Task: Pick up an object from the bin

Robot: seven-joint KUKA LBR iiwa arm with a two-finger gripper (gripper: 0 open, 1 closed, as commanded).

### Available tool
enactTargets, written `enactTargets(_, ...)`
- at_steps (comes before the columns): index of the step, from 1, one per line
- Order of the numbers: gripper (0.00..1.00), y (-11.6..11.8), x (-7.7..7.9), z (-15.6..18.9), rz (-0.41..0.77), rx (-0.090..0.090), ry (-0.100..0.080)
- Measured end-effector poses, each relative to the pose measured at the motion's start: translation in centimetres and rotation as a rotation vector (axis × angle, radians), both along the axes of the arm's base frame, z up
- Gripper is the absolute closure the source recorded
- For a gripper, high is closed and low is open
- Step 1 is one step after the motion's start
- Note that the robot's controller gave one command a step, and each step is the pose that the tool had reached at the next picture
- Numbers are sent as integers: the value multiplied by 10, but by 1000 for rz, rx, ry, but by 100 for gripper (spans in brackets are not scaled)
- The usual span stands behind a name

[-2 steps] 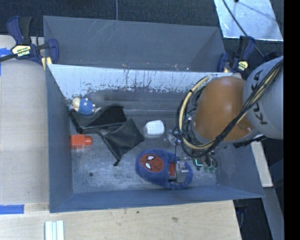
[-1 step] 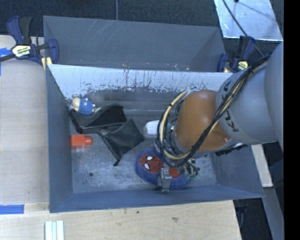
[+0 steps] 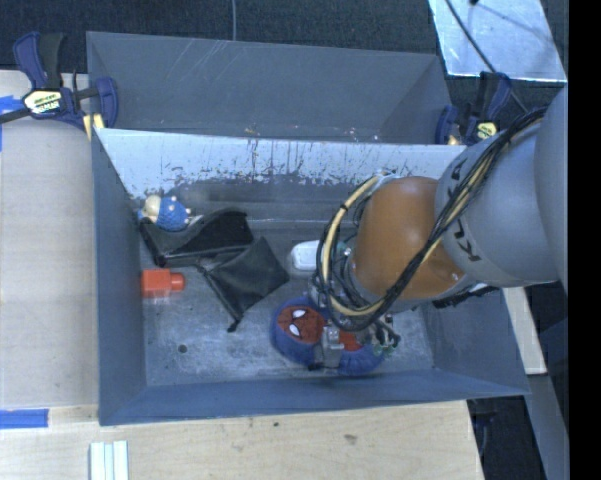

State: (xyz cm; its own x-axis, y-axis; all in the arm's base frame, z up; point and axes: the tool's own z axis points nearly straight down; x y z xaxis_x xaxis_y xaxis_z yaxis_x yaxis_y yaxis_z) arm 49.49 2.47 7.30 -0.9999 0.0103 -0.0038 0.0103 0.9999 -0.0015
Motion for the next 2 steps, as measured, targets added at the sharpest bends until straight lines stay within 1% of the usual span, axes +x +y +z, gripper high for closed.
enactTargets(1,100,-57,13,121,-39,-1,-7)
enactTargets(2,100,-7,3,287,61,2,-9)
